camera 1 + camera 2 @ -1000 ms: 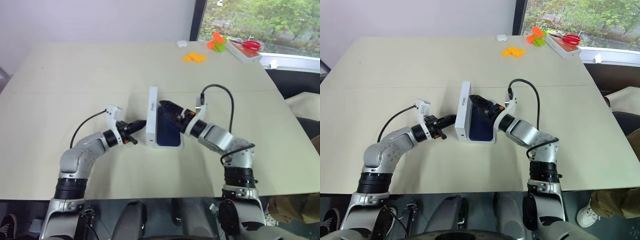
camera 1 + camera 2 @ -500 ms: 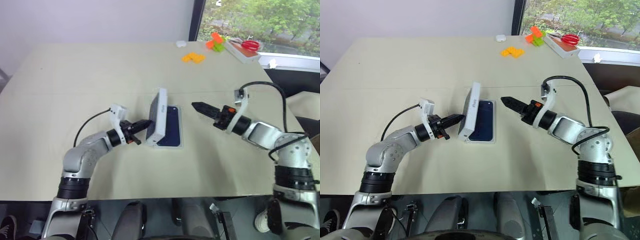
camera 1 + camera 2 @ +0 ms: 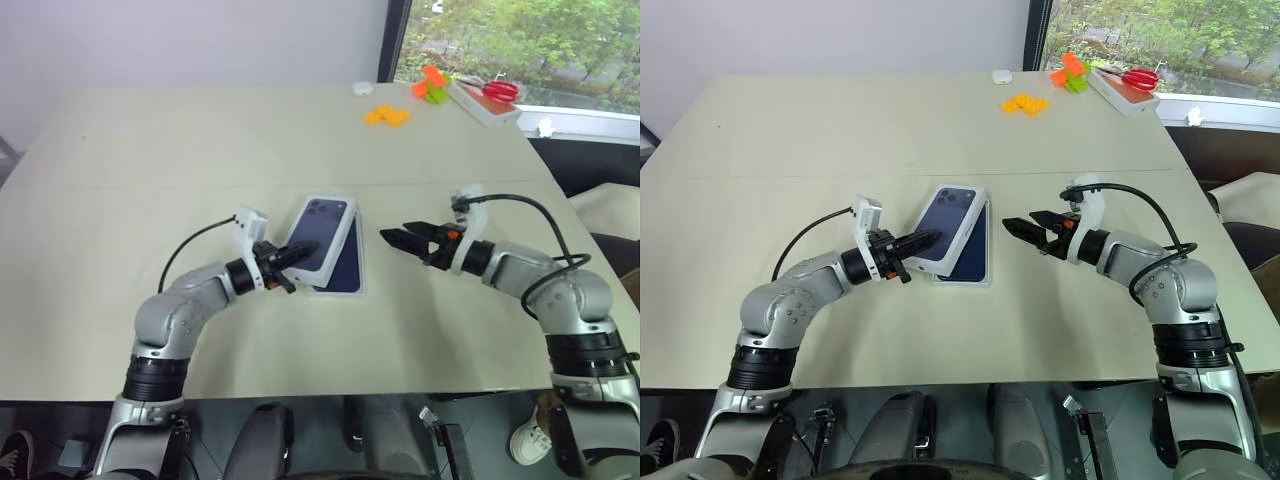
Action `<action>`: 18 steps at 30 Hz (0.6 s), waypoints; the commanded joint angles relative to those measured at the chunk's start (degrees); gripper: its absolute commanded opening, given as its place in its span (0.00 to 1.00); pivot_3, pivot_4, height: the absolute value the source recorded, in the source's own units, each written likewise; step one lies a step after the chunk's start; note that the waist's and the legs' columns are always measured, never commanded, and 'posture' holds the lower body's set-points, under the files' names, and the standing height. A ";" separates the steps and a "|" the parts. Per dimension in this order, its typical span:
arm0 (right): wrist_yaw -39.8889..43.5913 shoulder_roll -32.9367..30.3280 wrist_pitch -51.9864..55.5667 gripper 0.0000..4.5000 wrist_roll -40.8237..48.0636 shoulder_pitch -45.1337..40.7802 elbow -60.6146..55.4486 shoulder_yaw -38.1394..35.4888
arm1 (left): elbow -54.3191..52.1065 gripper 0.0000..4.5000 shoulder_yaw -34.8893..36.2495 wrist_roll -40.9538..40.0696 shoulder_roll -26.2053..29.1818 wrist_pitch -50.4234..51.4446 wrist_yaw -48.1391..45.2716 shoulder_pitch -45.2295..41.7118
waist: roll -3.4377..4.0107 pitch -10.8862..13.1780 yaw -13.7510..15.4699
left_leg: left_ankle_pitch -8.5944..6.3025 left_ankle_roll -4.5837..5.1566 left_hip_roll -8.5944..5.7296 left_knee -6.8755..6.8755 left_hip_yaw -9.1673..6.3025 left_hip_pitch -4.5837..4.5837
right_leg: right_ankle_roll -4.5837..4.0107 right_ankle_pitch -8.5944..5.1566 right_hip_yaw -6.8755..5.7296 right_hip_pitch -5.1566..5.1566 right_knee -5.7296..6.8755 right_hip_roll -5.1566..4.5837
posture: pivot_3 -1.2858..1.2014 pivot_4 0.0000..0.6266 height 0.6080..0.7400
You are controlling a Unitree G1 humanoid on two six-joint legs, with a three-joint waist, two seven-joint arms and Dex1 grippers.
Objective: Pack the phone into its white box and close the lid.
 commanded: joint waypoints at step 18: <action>5.66 1.18 -18.51 0.00 -24.97 -0.11 -9.14 11.65 | 16.13 0.00 2.48 13.25 8.32 -15.53 -1.05 -5.19 | 0.00 0.00 0.30 | 0.04 -0.07 -0.07 -0.02 -0.04 -0.01 | -0.01 0.01 -0.04 -0.01 0.01 -0.07 | 0.52 0.24 1.00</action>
